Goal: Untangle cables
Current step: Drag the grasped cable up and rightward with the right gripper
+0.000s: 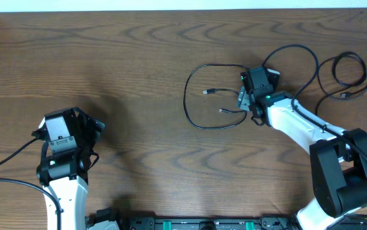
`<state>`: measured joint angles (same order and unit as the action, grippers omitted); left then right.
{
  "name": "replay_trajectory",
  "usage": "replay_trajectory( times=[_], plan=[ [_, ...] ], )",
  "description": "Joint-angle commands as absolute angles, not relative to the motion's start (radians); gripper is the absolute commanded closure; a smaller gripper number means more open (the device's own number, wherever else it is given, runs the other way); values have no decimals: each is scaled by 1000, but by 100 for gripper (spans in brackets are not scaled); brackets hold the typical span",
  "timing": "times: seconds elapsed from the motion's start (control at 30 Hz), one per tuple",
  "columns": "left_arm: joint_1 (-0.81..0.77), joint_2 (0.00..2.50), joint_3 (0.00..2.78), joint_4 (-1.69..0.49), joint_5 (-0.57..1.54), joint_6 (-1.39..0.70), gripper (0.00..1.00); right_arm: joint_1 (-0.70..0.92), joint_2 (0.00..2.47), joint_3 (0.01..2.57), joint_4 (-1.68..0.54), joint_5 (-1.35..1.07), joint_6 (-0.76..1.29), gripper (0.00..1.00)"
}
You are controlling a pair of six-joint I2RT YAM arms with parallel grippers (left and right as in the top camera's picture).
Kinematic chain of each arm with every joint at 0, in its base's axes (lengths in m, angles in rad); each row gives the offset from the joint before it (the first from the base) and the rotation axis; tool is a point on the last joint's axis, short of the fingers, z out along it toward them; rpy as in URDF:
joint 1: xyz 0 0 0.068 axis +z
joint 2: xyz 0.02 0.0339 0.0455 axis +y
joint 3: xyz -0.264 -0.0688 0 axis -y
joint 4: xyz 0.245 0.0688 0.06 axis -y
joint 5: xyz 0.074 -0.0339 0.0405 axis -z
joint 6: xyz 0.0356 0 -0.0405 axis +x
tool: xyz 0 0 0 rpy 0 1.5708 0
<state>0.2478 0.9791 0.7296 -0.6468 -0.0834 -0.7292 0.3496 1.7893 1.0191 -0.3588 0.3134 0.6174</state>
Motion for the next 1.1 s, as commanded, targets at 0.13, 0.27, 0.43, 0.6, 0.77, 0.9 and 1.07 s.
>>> replay_trajectory(
  times=[0.13, 0.27, 0.43, 0.6, 0.77, 0.9, 1.07],
  plan=[
    [249, 973, 736, -648, -86, -731, 1, 323, 1852, 1019, -347, 210, 600, 11],
    [249, 973, 736, -648, -86, -731, 1, 323, 1864, 1019, -346, 155, 533, 10],
    [249, 973, 736, -648, -86, -731, 1, 322, 1869, 1018, -352, 147, 426, 20],
    [249, 973, 736, -651, -86, -731, 1, 321, 1908, 1018, -349, 147, 384, 51],
    [249, 973, 736, -651, -86, -731, 1, 321, 1985, 1018, -347, 99, 384, 87],
    [249, 973, 736, -651, -86, -731, 1, 315, 2011, 1018, -335, 94, 385, 99],
    [249, 973, 736, -651, -86, -731, 1, 260, 2010, 1019, -252, 99, 384, 99]
  ],
)
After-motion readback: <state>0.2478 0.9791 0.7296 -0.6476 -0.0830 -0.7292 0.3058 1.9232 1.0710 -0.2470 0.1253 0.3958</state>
